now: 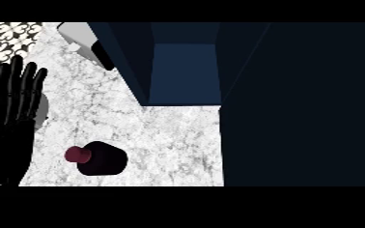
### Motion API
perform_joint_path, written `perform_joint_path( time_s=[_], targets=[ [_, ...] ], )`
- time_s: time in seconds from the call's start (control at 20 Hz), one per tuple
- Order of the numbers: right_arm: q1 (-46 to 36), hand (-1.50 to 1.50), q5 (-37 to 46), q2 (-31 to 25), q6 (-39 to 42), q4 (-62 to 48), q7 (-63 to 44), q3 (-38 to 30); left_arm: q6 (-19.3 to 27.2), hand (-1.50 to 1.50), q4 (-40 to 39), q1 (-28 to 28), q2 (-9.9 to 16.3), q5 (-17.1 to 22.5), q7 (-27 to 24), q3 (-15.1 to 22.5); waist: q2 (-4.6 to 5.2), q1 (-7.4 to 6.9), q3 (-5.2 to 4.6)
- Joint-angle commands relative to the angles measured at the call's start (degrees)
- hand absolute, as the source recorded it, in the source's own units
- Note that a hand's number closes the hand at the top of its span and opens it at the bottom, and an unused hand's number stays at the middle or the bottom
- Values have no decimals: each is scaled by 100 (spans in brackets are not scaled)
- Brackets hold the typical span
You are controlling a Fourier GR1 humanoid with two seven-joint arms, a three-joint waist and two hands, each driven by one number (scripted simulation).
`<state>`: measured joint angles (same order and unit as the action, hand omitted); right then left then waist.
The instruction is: Pick up the wine, place it into the cabinet and close the cabinet
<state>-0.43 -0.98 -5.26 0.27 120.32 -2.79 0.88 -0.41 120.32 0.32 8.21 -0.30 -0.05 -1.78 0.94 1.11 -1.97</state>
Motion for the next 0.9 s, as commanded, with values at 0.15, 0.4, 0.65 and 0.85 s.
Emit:
perform_joint_path(
  time_s=[0.15,0.4,0.65,0.85],
  targets=[
    [478,-150,34,-73,97,426,306,-188,-257,-150,-429,-316,-21,177,-370,-9,-97,-68,197],
    [995,-150,-793,-204,930,593,-290,508,-116,-150,-573,-216,-795,1459,798,337,-88,19,196],
    [1169,-150,-933,-212,932,1094,-672,462,197,-150,-91,-156,-813,1431,1272,709,-101,-94,197],
    [1515,-150,-1769,-572,1174,1920,-1286,-86,1057,-150,298,-315,-818,1076,1645,1339,-108,-56,199]
  ],
)
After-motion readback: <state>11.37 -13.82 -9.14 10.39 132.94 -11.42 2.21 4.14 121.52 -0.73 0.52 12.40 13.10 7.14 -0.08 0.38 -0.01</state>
